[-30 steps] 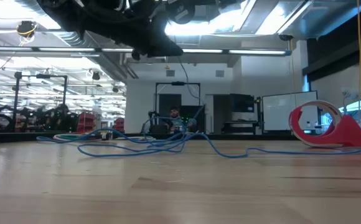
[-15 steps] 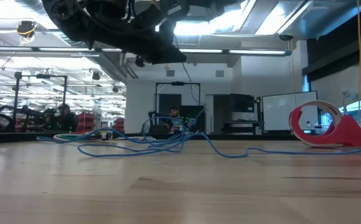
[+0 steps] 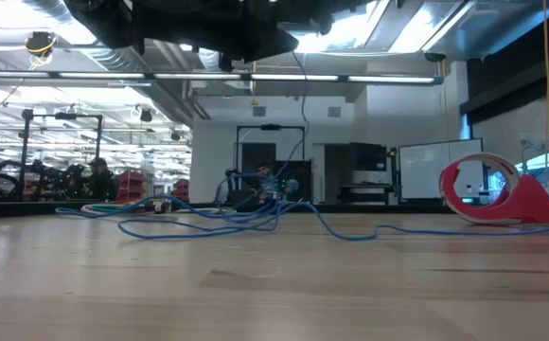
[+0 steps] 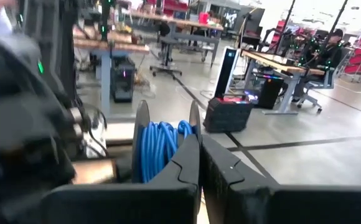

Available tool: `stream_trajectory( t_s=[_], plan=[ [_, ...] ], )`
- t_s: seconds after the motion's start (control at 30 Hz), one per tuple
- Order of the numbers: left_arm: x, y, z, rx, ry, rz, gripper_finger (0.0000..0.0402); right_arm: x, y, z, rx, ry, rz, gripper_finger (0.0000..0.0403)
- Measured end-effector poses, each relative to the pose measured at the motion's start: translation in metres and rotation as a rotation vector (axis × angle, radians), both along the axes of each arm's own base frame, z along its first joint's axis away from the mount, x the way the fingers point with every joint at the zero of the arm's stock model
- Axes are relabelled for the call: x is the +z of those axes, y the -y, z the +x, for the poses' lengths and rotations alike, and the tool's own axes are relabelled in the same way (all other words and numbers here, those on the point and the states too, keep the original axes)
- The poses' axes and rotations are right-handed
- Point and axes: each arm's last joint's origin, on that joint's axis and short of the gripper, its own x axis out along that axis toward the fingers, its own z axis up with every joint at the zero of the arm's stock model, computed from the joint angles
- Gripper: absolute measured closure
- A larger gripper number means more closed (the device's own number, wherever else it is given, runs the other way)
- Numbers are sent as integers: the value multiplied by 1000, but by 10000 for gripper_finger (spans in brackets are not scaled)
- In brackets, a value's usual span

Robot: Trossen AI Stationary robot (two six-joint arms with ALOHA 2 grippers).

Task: Coil cords
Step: Coil the blue wire onto the spool

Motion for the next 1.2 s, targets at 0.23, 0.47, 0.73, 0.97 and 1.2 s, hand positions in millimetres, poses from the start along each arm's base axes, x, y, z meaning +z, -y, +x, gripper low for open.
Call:
stream_trajectory(
  t_s=[0.23,0.47,0.73,0.97,1.2],
  plan=[
    [14,6,-9,-17,7,25,399,-7,0,0,5,-83,-32,397],
    [28,6,-20,-15,0,30,399,-13,-1,-1,17,-160,-60,397],
    [32,2,-24,4,-10,34,399,-17,-1,-2,34,-206,-60,397],
    [25,-5,-18,-22,5,-11,399,-17,-2,2,80,-172,-34,397],
    [30,-2,-18,-88,54,13,400,-13,-2,4,84,-110,-16,397]
  ],
)
